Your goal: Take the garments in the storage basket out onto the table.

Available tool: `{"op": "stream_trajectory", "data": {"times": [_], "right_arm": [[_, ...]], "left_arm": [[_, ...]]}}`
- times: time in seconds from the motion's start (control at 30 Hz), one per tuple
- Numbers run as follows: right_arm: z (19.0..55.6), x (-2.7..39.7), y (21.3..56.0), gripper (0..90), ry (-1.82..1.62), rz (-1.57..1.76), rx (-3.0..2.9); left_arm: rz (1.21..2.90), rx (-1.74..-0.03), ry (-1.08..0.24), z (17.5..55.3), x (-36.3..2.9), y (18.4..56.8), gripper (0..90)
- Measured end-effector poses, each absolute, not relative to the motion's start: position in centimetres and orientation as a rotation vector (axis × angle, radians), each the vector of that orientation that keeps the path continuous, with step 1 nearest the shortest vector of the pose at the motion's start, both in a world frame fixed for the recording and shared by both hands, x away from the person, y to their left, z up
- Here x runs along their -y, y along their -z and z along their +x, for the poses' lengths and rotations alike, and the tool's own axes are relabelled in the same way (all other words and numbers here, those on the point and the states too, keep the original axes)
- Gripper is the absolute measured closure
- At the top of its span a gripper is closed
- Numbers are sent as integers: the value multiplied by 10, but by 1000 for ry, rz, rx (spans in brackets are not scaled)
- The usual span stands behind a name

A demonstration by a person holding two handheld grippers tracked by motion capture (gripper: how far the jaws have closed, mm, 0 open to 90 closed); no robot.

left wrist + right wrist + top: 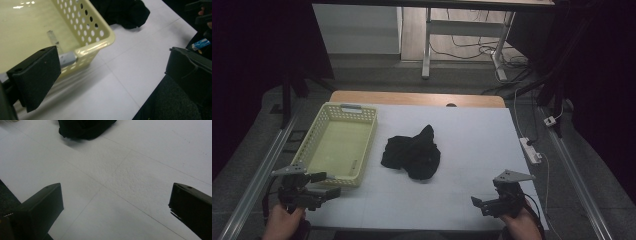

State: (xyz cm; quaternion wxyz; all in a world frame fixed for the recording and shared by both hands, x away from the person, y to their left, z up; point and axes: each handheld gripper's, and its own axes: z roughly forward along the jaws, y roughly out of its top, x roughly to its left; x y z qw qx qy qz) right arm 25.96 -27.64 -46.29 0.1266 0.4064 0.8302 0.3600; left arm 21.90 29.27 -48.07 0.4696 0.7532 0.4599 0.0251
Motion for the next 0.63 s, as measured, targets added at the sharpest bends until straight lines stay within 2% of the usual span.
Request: {"op": "stream_trajectory", "data": {"times": [0.43, 0.63], "right_arm": [[260, 275, 463, 0, -1034, 1177, -2420], [260, 275, 464, 0, -1020, 1175, -2425]], "left_arm": [[1913, -1195, -131, 204, -300, 479, 0], [1900, -1221, -108, 205, -304, 480, 0]]}}
